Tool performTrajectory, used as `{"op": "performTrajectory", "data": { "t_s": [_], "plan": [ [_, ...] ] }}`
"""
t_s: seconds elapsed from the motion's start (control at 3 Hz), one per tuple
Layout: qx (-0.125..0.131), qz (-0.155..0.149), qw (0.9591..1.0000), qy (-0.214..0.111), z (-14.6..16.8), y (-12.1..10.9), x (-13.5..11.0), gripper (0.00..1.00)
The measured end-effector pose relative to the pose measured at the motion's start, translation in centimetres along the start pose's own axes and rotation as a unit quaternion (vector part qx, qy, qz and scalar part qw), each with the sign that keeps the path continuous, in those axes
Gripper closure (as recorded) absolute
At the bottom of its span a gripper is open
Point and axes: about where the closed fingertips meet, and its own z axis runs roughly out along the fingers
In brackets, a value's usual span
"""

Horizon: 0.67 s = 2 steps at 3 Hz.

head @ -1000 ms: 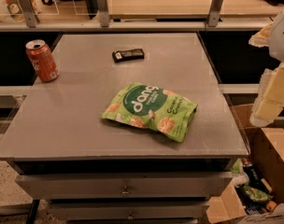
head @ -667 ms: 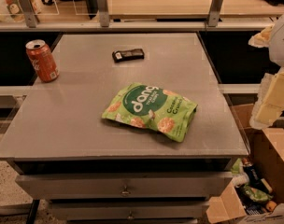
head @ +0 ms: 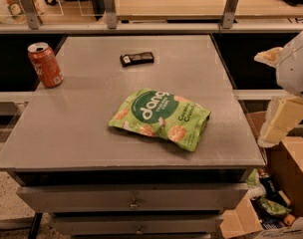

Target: Move green rice chip bag near rxbar chocolate

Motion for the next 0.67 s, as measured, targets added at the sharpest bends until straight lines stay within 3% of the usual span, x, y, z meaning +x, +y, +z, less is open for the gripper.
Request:
{"op": "performTrajectory", "data": {
  "t_s": [0.67],
  "plan": [
    [-0.011, -0.038, 0.9987, -0.033, 5.7, 0.0, -1.0, 0.00]
  ]
}}
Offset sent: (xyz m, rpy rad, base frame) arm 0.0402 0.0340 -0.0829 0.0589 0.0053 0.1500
